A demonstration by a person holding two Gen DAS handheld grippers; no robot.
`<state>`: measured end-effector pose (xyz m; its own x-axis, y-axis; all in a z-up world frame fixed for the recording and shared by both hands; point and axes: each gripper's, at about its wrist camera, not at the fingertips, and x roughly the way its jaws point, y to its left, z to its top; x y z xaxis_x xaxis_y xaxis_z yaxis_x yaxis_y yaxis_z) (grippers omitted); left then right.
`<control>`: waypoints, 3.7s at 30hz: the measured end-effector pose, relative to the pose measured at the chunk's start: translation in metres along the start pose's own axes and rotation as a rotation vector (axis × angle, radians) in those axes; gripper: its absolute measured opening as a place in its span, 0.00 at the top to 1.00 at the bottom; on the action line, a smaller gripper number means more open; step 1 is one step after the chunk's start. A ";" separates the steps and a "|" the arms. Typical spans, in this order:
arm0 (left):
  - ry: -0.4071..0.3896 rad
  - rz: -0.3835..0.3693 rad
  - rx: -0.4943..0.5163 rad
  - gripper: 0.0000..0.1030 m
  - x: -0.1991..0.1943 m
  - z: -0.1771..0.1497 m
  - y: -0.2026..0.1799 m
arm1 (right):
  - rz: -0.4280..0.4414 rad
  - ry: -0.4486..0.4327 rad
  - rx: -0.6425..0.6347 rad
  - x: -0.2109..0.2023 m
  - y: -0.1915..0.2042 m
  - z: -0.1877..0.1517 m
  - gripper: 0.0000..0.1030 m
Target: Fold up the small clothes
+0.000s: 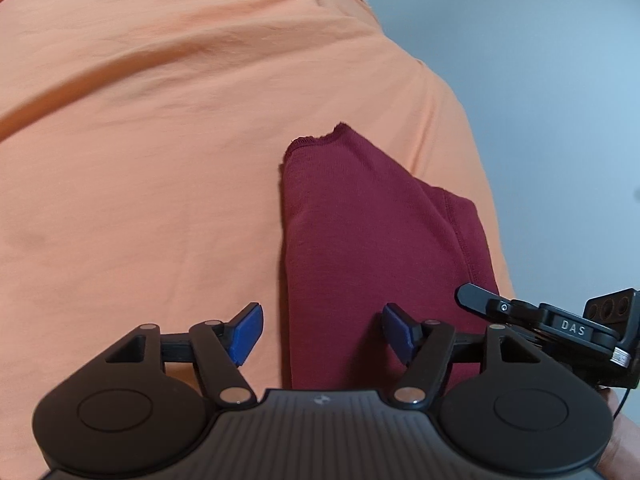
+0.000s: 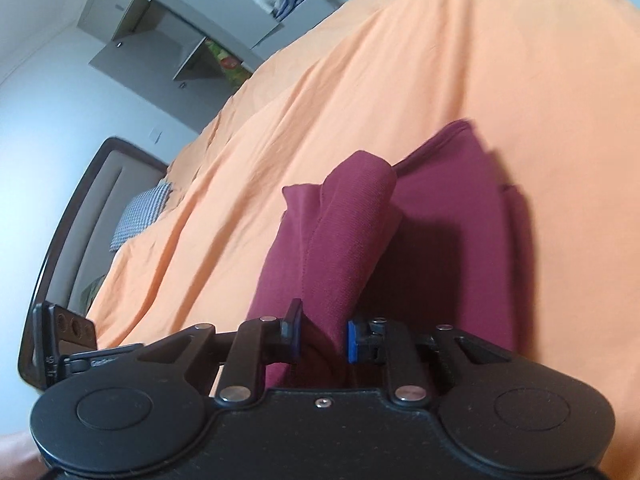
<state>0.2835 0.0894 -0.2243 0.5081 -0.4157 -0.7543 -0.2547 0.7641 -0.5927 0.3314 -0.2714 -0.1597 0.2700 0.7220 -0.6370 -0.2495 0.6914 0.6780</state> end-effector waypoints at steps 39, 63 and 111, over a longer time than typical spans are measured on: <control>0.111 0.007 0.056 0.29 0.033 -0.025 -0.041 | 0.103 0.108 0.171 -0.072 -0.062 -0.056 0.93; 0.115 0.063 0.088 0.29 0.035 -0.036 -0.056 | -0.066 0.001 0.035 -0.006 -0.059 0.039 0.60; 0.126 0.096 0.086 0.24 0.041 -0.028 -0.076 | -0.035 0.126 -0.020 -0.059 -0.068 -0.035 0.60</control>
<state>0.3000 0.0005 -0.2181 0.3760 -0.3929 -0.8392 -0.2231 0.8406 -0.4935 0.2999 -0.3606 -0.1813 0.1599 0.6936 -0.7024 -0.2605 0.7160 0.6477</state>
